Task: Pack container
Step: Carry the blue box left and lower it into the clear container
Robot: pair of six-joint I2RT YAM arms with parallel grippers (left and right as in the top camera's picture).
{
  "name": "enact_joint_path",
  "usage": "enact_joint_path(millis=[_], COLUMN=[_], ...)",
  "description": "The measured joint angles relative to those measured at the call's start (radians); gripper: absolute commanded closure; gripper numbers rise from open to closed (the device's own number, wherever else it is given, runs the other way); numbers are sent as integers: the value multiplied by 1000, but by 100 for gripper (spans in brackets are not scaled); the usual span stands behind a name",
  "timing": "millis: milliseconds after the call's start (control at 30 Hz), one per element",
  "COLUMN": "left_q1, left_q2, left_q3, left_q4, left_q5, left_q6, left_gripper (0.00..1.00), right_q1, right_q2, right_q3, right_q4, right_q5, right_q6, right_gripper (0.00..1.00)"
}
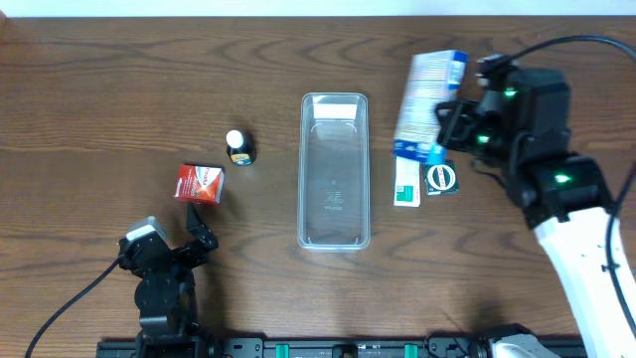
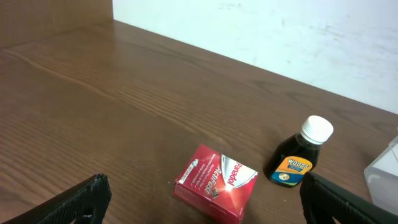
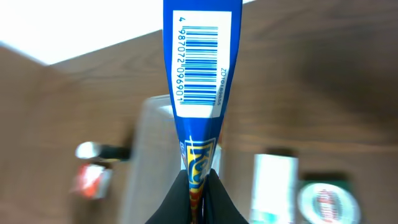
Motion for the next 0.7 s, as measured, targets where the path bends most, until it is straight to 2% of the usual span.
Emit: enact_joint_path(millis=[200,333,500,700], left_q1=[0,0,0,0], left_q2=[0,0,0,0], left_q3=[0,0,0,0], left_q4=[0,0,0,0], left_q5=[0,0,0,0], left_q6=[0,0,0,0], left_gripper=[2,2,2,2], right_q1=[180,254,277,277], right_q2=[131,246,391,488], right_q3=[0,0,0,0], right_q4=[142,172,217,284], right_q5=[-5,20,35,37], right_q6=[118,180,215,230], right_gripper=[93,91,89,86])
